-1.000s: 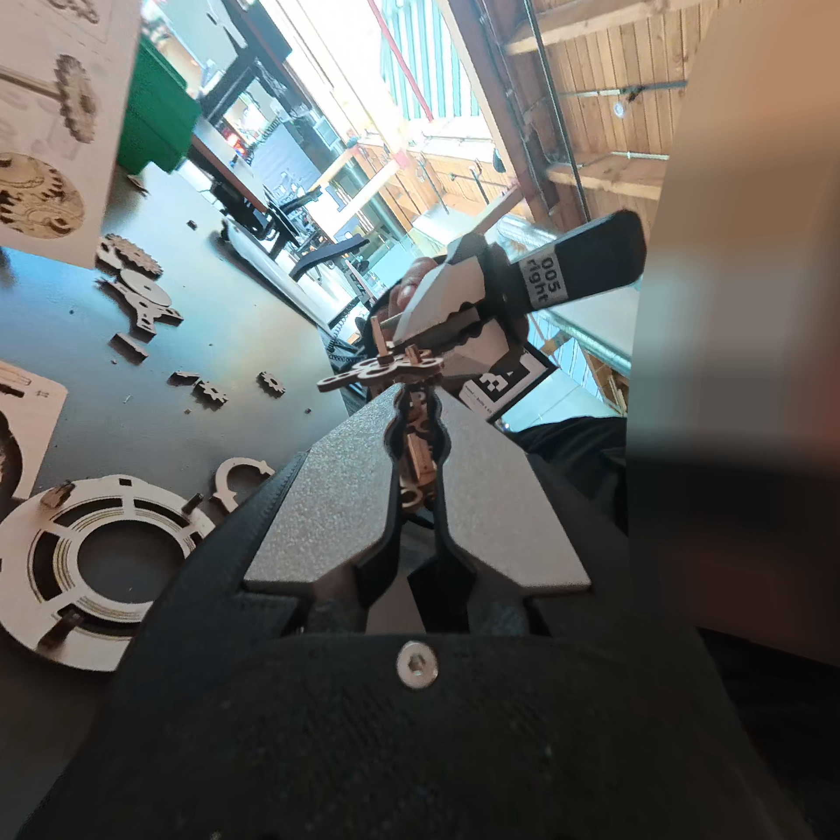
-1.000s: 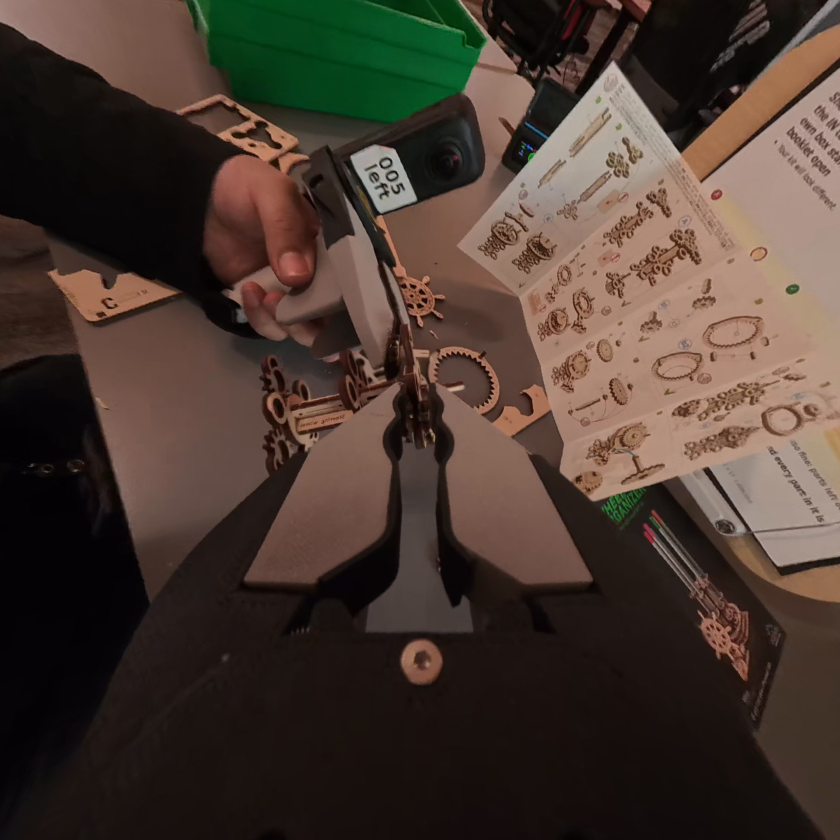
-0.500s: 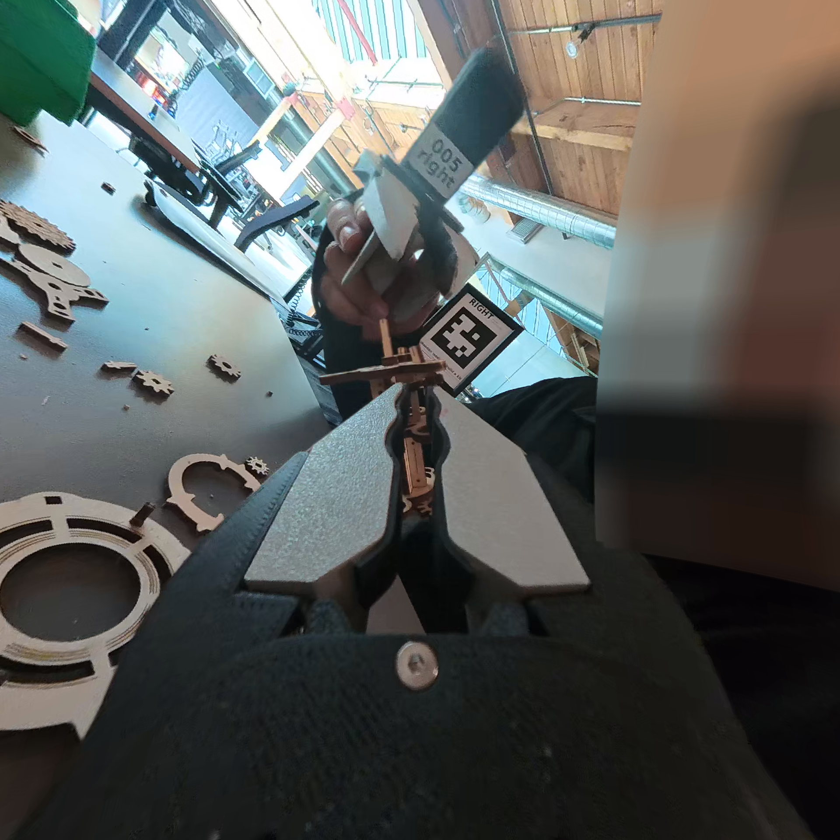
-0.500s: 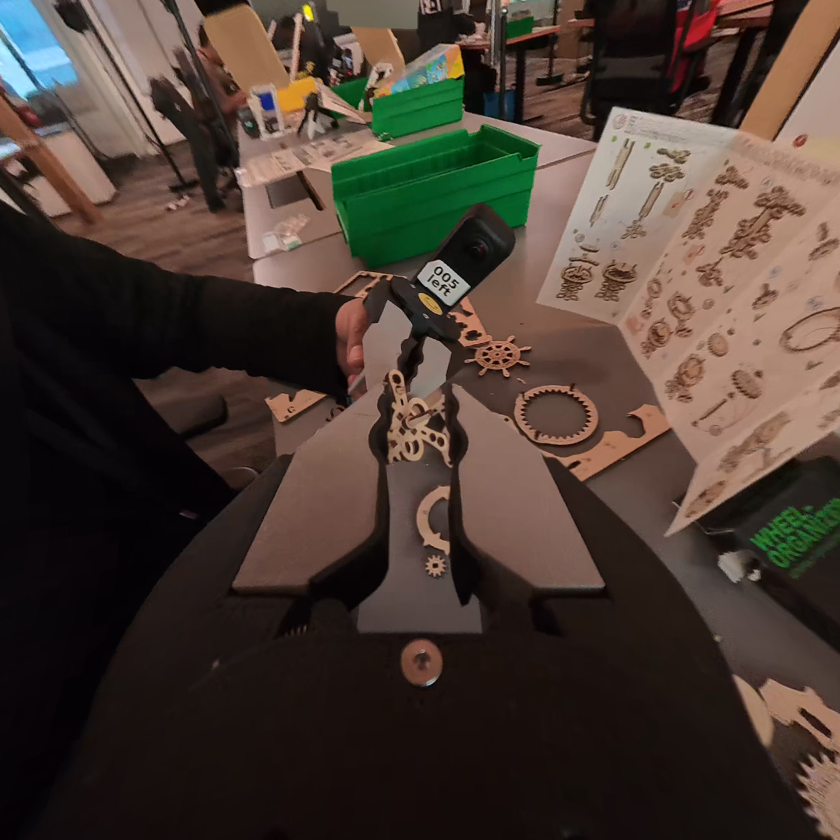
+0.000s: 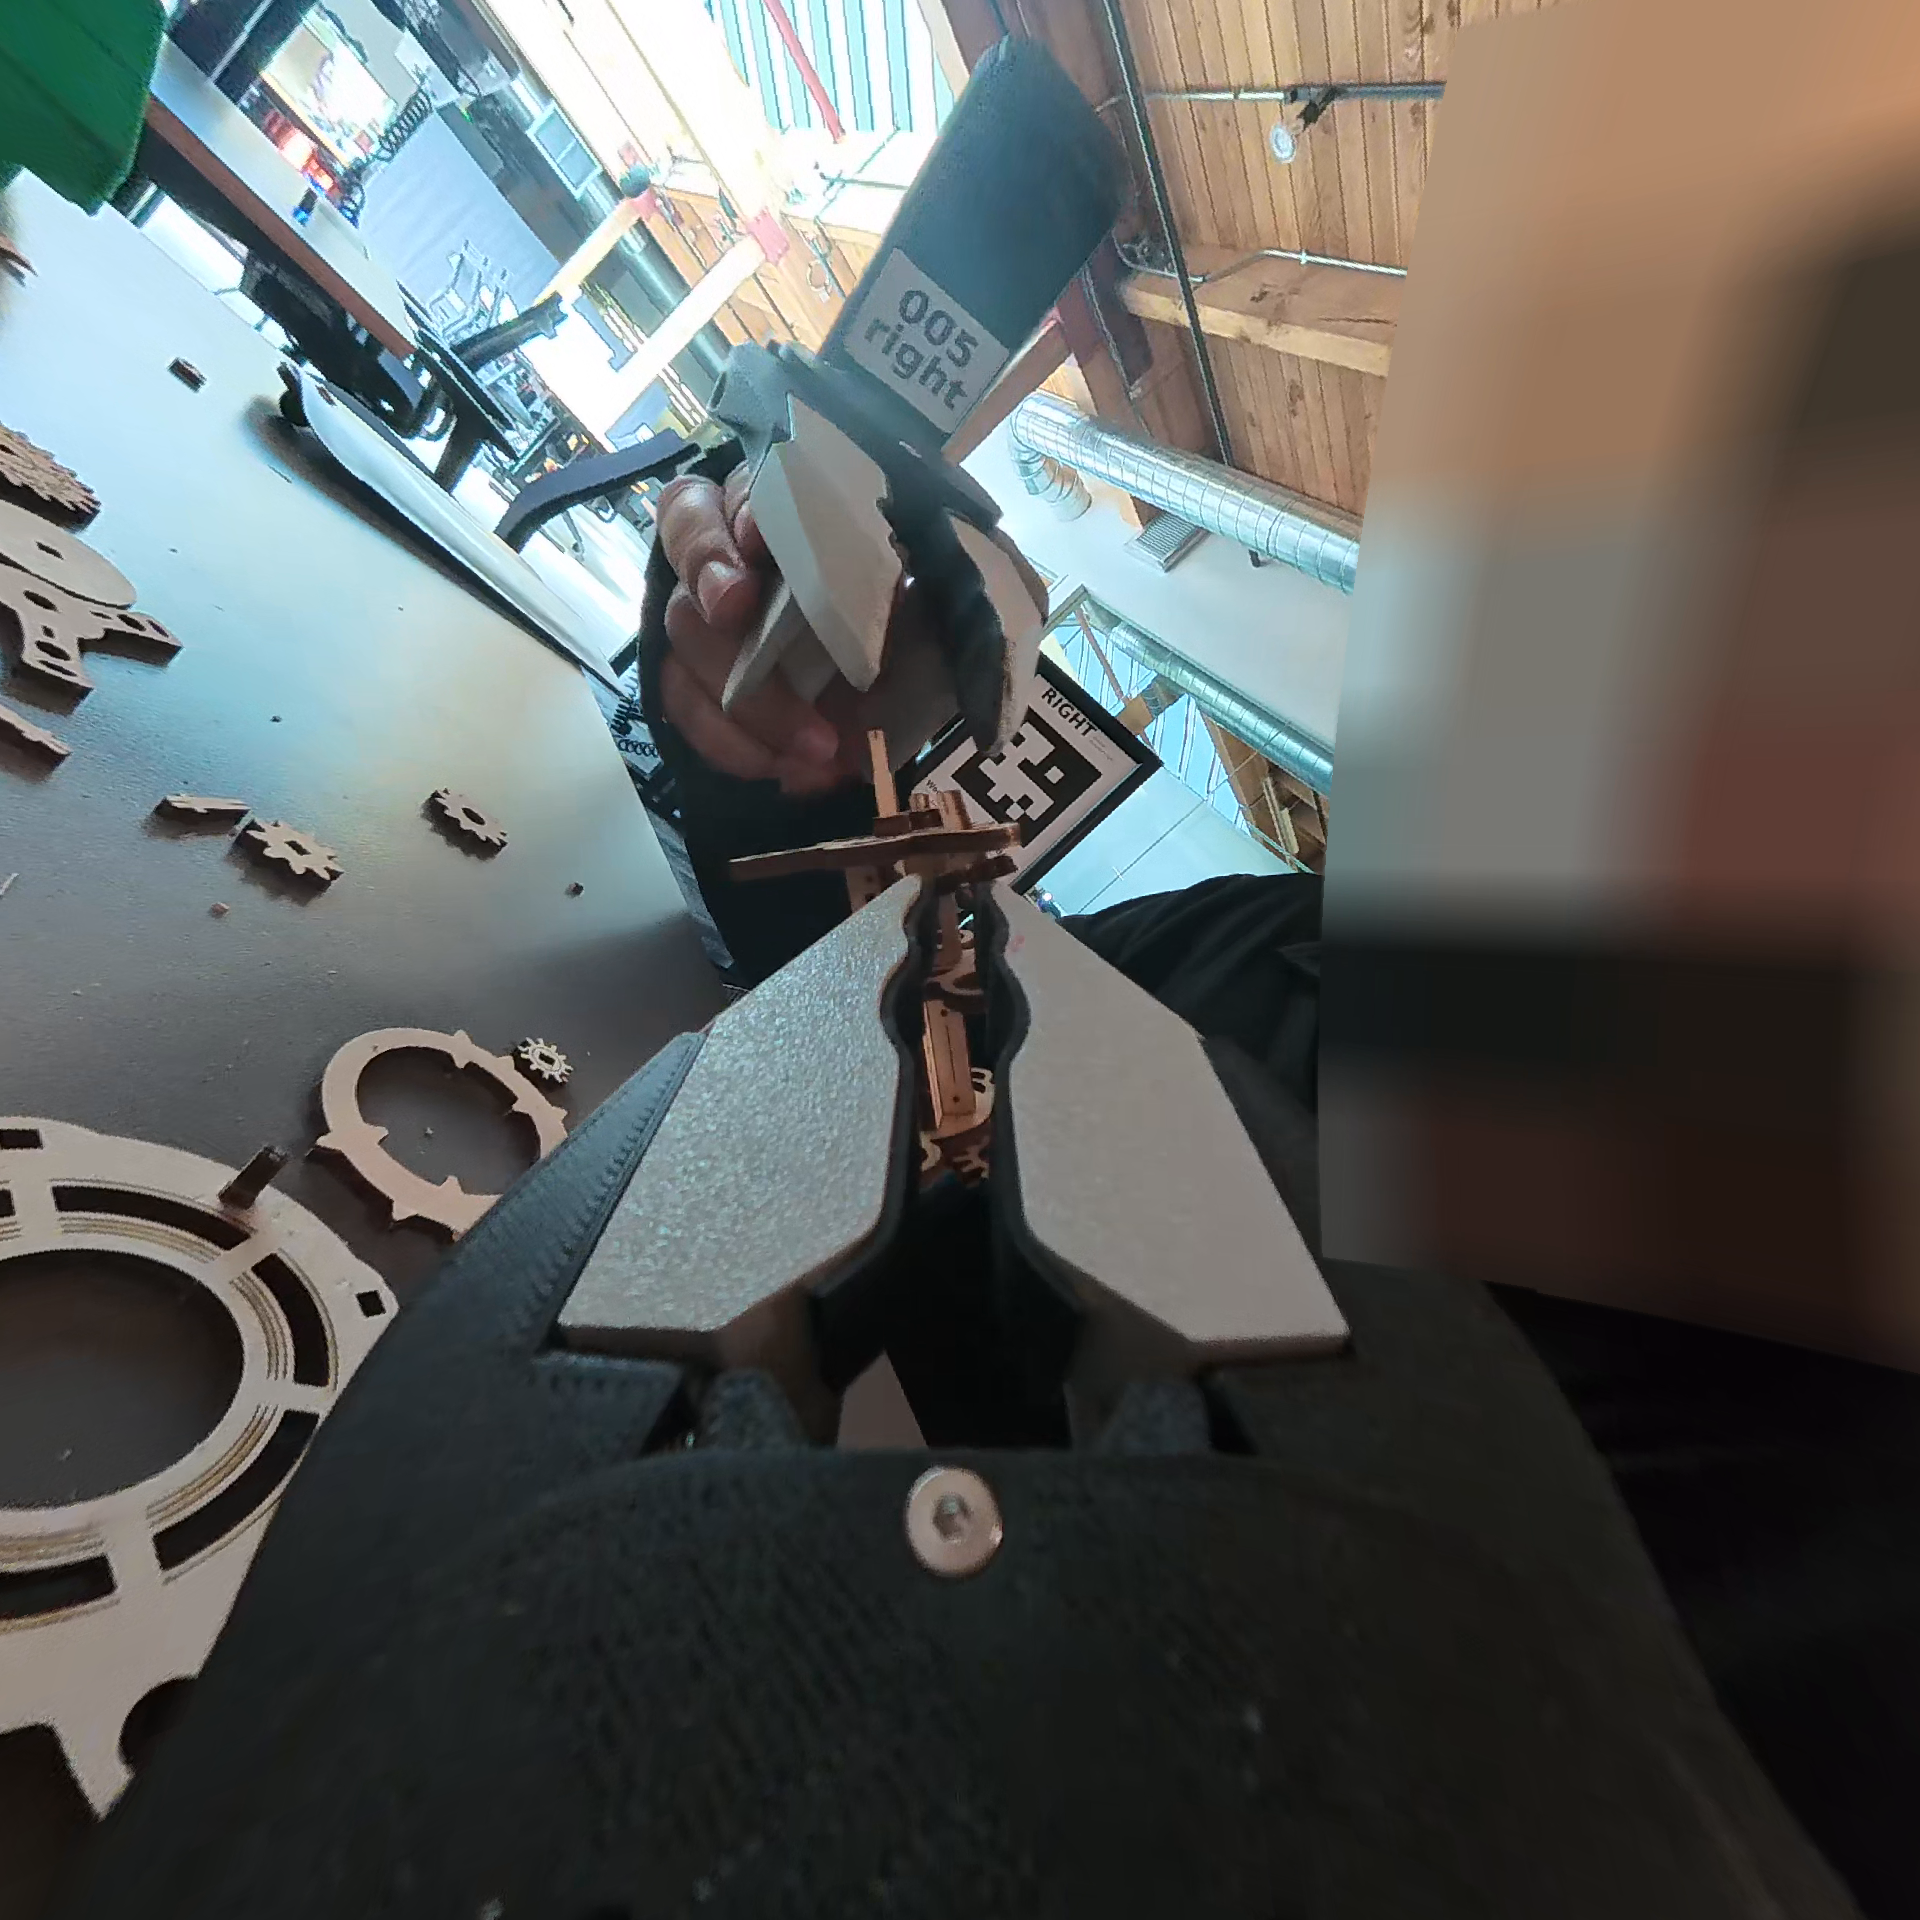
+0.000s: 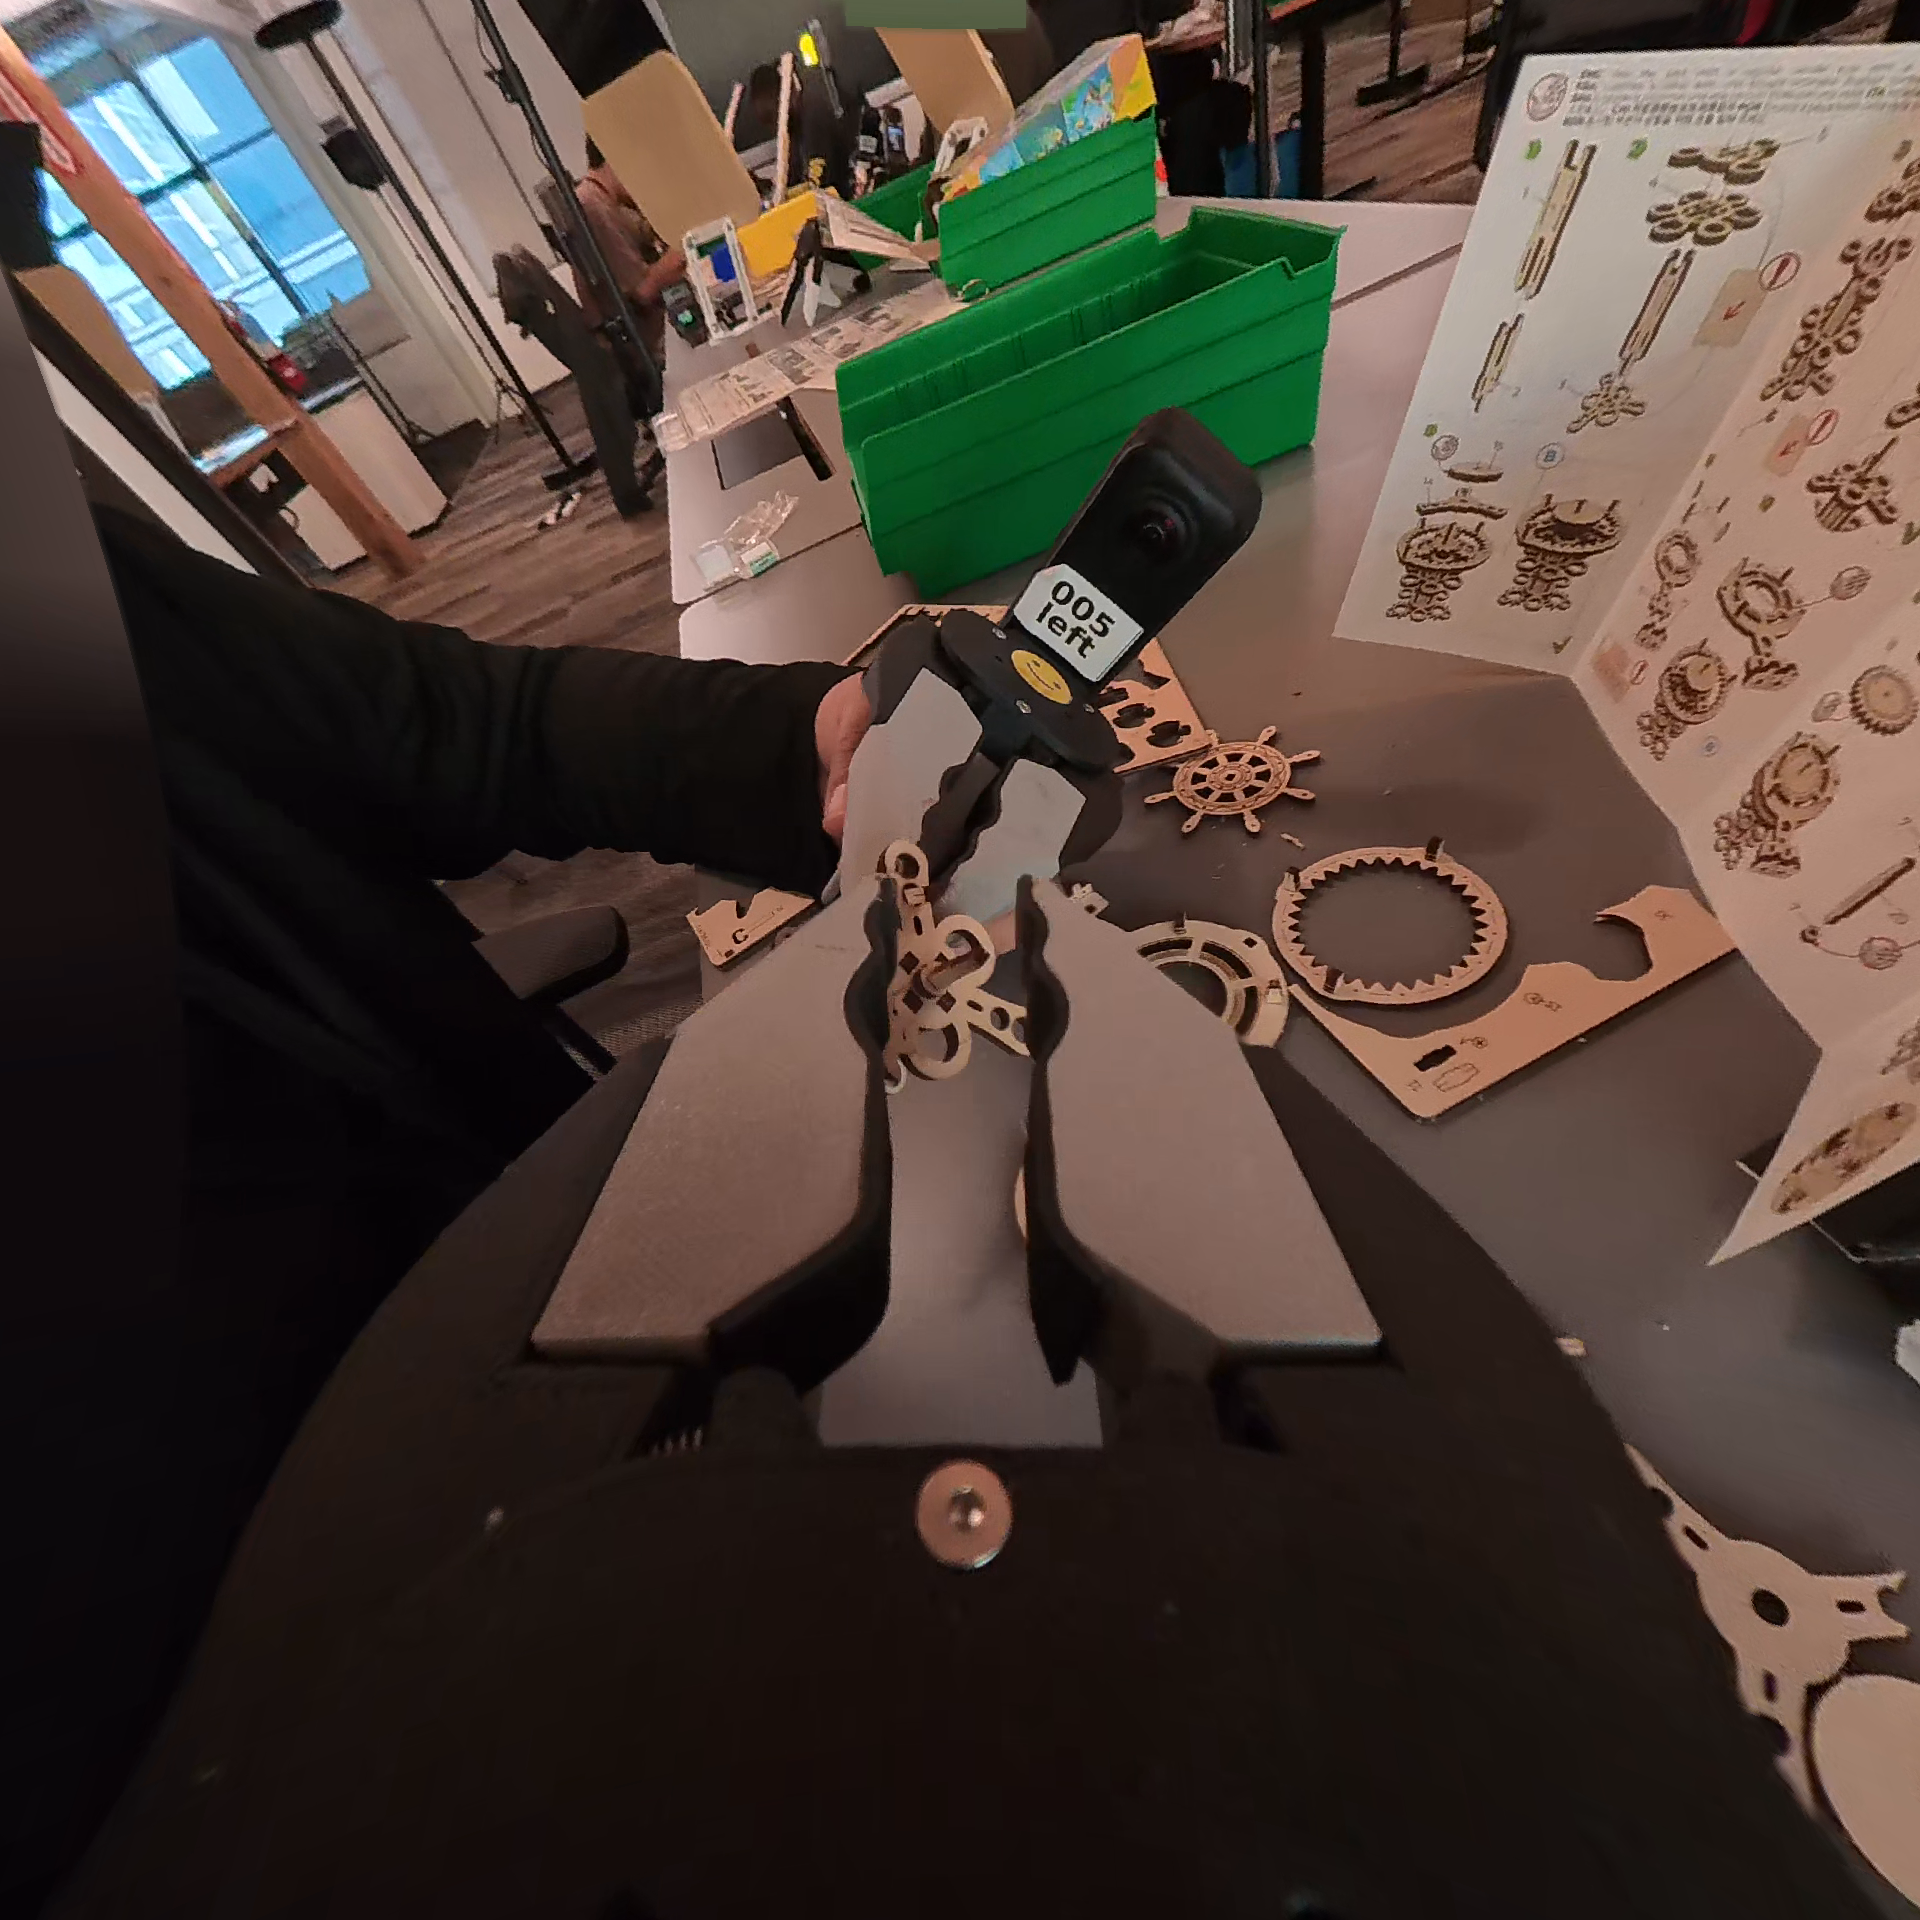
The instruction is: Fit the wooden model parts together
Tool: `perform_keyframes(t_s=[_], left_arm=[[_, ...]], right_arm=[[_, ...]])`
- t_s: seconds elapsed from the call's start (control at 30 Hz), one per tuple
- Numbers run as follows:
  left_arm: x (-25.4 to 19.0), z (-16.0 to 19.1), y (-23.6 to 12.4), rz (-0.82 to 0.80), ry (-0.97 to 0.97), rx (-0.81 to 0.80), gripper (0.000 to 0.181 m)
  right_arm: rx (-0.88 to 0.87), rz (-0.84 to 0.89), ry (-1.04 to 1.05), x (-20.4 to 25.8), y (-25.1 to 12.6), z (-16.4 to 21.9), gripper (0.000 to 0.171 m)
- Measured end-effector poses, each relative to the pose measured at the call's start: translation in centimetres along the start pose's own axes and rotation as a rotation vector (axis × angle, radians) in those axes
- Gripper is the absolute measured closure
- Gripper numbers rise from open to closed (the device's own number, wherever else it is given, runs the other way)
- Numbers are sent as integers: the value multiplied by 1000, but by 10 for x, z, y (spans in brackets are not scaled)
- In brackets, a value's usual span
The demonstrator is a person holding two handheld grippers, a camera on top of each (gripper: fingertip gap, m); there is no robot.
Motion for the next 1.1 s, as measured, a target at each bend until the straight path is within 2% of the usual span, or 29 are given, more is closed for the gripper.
perform_keyframes(t_s=[0.17,0.33,0.53,0.67,0.77,0.83,0.9,1.1], left_arm=[[0,2,3,-5,2,19,178],[-3,7,7,-36,61,91,178],[-5,7,9,-29,50,89,178],[1,4,5,-123,82,90,178],[6,3,-2,-254,160,123,181],[8,1,-4,-317,187,134,171],[8,-1,-4,-338,183,125,163],[14,2,-5,-394,189,161,163]], right_arm=[[27,-44,-12,2,5,5,157],[73,-124,-83,11,12,13,171],[56,-148,-79,10,11,13,171],[77,-114,-29,1,10,15,171],[81,-113,64,-8,9,19,171],[92,-102,107,-13,10,22,171],[89,-110,138,-15,10,23,171],[91,-116,187,-20,9,26,171]])
Point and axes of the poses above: each gripper's, where its closed fingertips meet, y out along the fingers, z out of its underside, x = y × z across the jaws, the point moved 6 cm from there along -y, back along the fingers, and after that the axes turned 5 degrees about x, right-handed, at the moved point
